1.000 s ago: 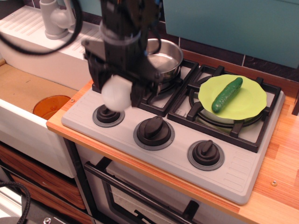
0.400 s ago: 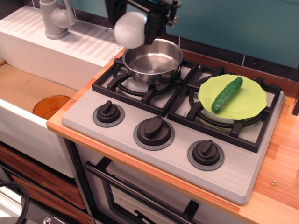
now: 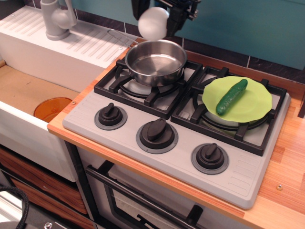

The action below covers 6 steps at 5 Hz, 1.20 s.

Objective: Put pickle on plate and mushroom in pot or pan on stove

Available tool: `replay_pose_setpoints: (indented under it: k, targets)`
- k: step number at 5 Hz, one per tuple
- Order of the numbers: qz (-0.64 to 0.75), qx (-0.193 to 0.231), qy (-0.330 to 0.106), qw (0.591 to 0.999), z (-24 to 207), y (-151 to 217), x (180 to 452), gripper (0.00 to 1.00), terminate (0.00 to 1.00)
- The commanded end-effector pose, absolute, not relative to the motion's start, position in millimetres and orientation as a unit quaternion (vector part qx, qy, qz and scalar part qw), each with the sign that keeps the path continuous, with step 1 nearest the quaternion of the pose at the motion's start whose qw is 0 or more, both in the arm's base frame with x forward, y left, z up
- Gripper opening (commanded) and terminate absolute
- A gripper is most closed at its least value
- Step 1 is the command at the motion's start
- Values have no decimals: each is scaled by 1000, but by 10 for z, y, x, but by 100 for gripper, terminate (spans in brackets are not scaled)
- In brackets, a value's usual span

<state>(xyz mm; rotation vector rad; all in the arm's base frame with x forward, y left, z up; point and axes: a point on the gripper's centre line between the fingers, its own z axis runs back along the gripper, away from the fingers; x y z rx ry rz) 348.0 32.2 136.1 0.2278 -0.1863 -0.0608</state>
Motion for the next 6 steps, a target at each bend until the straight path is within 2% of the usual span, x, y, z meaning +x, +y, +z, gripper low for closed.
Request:
replay_pose_setpoints:
  k: [1,3,4,6]
  targets:
    - [-32,104,-134,985,1363,324,3755,0,0]
    - [-39,83,-139,986,1171,368,3776,0,0]
    - [-43,77,-138,986,1140,374,3752,100,0]
    - [-37,85,-126,988,1255,279,3674,100,0]
